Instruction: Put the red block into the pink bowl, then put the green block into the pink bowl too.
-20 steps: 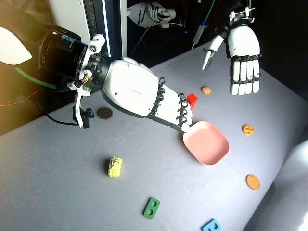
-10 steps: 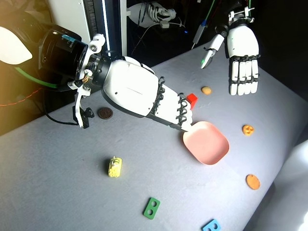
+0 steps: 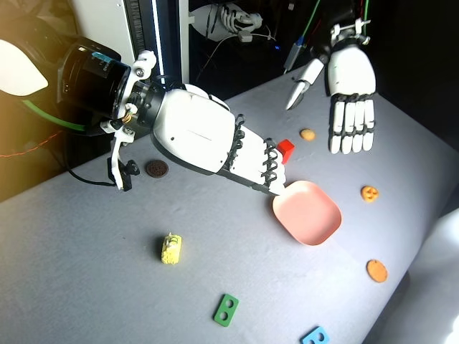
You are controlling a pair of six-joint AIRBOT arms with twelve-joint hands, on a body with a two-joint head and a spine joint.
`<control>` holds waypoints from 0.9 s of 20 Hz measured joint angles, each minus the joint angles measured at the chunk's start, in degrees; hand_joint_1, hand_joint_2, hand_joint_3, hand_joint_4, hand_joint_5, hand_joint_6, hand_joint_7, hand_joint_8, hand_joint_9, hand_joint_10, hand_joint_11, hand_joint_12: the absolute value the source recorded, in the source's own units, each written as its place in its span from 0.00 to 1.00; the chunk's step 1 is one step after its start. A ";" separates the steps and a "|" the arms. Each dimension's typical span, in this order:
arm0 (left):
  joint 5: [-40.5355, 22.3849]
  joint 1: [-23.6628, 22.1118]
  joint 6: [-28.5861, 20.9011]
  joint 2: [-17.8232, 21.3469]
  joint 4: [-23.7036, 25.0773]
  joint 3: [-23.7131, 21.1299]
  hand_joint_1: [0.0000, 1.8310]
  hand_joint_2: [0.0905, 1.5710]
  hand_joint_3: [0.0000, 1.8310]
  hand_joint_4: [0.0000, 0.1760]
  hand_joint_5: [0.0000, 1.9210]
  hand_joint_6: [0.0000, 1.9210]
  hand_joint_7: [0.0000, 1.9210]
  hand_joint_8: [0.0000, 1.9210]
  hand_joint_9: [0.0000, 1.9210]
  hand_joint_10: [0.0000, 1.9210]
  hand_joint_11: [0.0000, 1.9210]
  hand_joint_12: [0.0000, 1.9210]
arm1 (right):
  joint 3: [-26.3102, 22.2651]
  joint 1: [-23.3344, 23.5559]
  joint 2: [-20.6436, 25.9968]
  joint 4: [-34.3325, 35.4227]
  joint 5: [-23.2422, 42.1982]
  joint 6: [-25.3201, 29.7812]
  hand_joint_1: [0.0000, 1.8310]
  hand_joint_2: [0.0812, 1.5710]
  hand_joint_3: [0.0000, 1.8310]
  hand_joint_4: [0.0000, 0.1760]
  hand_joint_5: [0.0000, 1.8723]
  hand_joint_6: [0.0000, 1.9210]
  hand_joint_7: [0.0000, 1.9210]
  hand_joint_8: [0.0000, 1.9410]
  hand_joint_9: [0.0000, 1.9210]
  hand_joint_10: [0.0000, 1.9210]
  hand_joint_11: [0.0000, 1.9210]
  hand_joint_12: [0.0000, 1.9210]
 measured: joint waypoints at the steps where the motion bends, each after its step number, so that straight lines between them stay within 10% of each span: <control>1: -2.21 1.03 0.17 -0.98 -0.72 -0.39 0.15 0.66 0.00 0.00 0.05 0.00 0.03 0.00 0.01 0.00 0.00 0.00 | -0.02 0.00 -0.02 -0.09 -0.02 -0.02 0.00 0.68 0.00 0.00 0.05 0.00 0.03 0.00 0.00 0.00 0.00 0.00; 6: -9.53 4.44 3.23 -4.42 -5.16 -1.84 0.44 0.67 0.00 0.00 0.07 0.00 0.02 0.00 0.00 0.00 0.00 0.00 | -0.20 -0.17 0.00 0.00 -0.04 -0.87 0.00 0.68 0.00 0.00 0.04 0.00 0.02 0.00 0.00 0.00 0.00 0.00; 18: -12.55 5.84 7.32 -7.17 -14.60 -3.32 0.56 0.63 0.00 0.00 0.09 0.01 0.03 0.00 0.00 0.00 0.01 0.00 | -0.57 -0.22 0.00 0.00 -0.02 -2.01 0.00 0.68 0.00 0.00 0.04 0.00 0.01 0.00 0.00 0.00 0.00 0.00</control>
